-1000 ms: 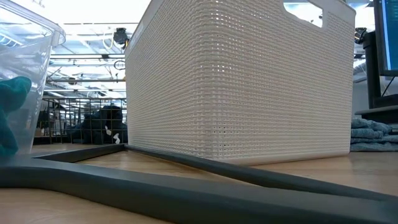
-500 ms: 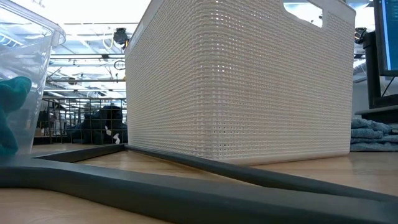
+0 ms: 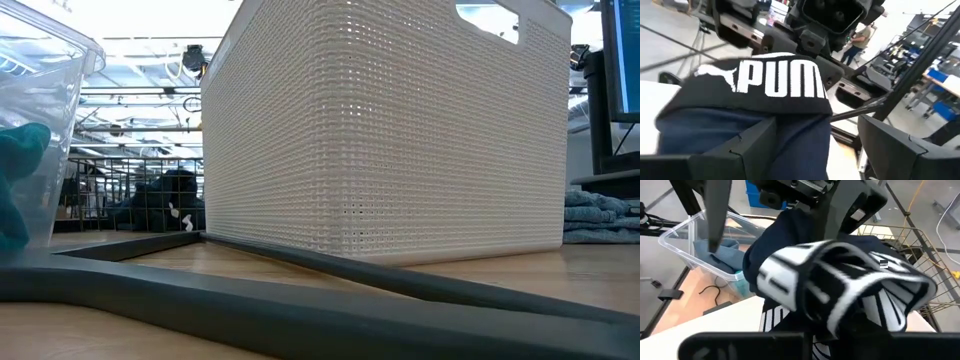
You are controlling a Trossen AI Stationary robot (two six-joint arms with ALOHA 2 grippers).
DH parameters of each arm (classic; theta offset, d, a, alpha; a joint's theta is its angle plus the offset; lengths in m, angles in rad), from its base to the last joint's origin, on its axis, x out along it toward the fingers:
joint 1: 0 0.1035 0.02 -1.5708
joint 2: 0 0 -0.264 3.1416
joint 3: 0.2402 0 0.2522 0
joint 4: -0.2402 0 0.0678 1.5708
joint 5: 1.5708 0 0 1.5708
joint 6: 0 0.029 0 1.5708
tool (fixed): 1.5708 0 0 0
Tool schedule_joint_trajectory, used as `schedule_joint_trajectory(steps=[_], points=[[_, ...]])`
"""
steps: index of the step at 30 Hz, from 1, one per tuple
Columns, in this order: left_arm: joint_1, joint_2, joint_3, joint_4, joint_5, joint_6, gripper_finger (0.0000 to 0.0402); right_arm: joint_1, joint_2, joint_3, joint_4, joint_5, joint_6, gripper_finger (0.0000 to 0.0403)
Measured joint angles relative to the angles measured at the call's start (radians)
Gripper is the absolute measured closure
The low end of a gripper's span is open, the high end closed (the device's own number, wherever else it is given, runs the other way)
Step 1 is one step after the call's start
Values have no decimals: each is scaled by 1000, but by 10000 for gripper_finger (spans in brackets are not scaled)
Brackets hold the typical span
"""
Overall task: Pick & Place Cloths
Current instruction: Put the blue briefs into the wire basket
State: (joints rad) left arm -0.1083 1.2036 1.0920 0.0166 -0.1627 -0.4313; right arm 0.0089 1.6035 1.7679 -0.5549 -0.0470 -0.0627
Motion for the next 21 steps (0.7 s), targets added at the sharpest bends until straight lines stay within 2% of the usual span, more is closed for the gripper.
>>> schedule_joint_trajectory(steps=[3,8,16,19,21], points=[[1,0,0,8,-27,34,119,5,0,0,2,-12,3,388],[2,16,0,5,-39,49,119,10,0,0,74,-104,25,388],[2,36,4,-27,-15,45,119,16,0,-2,90,-92,7,389],[2,38,3,-24,29,58,138,16,0,-2,85,-92,6,389],[2,38,3,-23,49,67,166,17,0,-2,87,-92,7,389]])
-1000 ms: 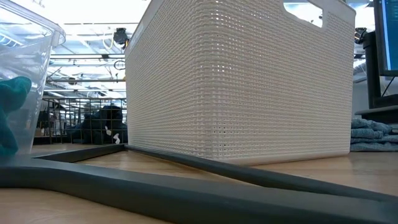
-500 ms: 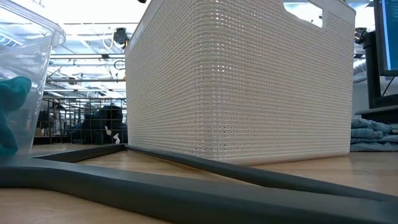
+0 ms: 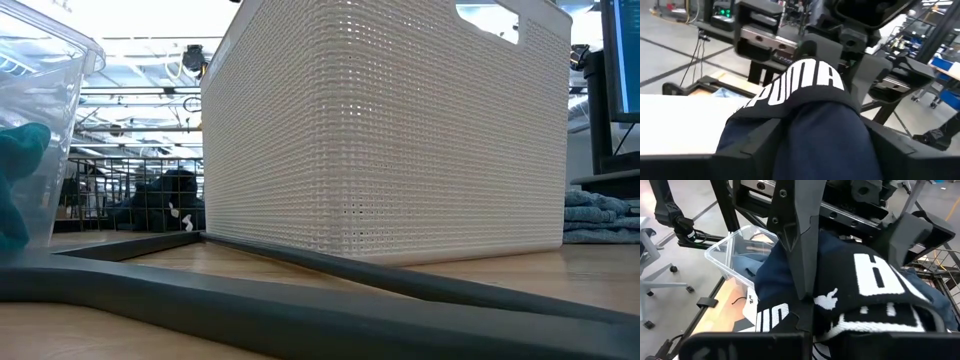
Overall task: Pick & Place Cloths
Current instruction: Put the blue briefs into the wire basket
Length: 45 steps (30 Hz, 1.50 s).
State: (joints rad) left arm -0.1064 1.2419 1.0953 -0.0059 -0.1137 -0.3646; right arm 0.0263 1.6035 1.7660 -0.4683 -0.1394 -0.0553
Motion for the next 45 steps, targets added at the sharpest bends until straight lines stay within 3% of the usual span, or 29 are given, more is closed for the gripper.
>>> schedule_joint_trajectory(steps=[8,10,21,31,35,45], points=[[6,0,-1,16,19,-3,354,15,0,0,-17,12,-6,389],[7,1,-2,15,20,-7,383,16,0,0,-37,12,-3,379],[6,5,-5,1,17,-61,392,24,-13,1,-161,7,52,274],[6,-54,-4,49,-37,-75,392,28,-77,3,-217,10,70,217],[7,-121,-4,42,-127,-30,392,28,-116,3,-276,11,53,212],[7,-248,-3,-75,-542,50,393,28,-216,3,-504,51,16,239]])
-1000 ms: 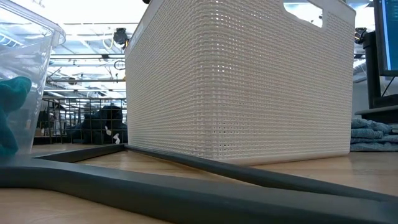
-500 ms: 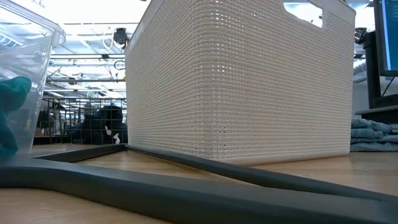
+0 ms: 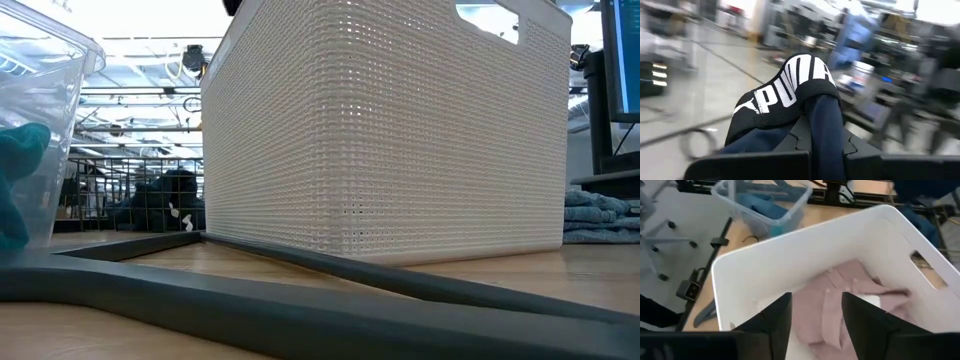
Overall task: Pick & Place Cloths
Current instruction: Put the blue briefs into the wire basket
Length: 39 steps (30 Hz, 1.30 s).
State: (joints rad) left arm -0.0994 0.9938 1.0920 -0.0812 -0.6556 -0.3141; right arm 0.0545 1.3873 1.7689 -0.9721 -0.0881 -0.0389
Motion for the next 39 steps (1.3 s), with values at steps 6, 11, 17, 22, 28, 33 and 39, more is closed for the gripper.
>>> schedule_joint_trajectory(steps=[6,11,17,22,28,33,39], points=[[0,-25,0,-29,-277,73,393,7,-87,-1,-42,10,19,302],[34,-24,0,-50,-429,138,393,17,-154,-1,-57,13,22,389],[167,-24,0,-175,-416,92,393,52,-230,-1,-55,13,27,399],[317,-23,0,-311,-303,-22,392,93,-275,-4,-50,74,25,402],[491,0,1,-421,-164,-108,393,139,-359,-124,26,143,27,402],[610,56,2,-448,-62,-115,393,159,-451,-300,185,139,27,402],[730,157,2,-447,40,-115,393,167,-550,-486,324,138,62,402]])
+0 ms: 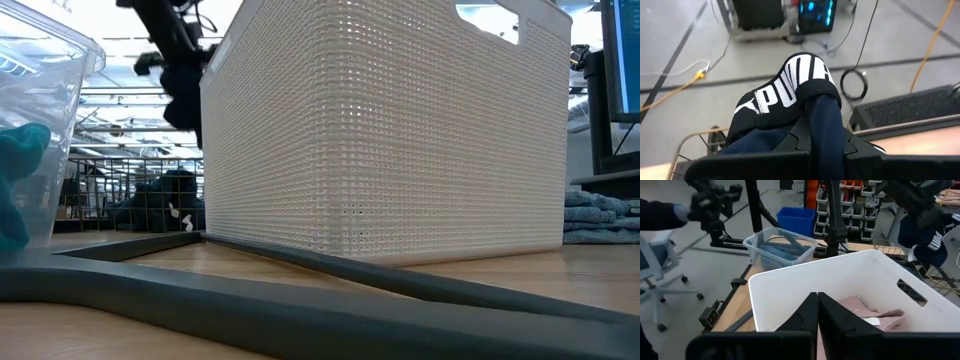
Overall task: Pick & Place Cloths
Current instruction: Put the blue briefs into the wire basket
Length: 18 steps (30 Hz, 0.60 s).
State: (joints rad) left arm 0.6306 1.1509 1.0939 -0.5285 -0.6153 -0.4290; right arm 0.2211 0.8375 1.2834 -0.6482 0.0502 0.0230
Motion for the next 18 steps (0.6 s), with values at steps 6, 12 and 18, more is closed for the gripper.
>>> schedule_joint_trajectory(steps=[6,12,18], points=[[104,103,0,1,140,-52,393,0,-72,-131,106,-2,26,403],[158,188,0,1,249,-97,393,0,-114,-191,166,-2,26,403],[178,247,0,1,289,-133,393,0,-120,-191,167,-2,26,403]])
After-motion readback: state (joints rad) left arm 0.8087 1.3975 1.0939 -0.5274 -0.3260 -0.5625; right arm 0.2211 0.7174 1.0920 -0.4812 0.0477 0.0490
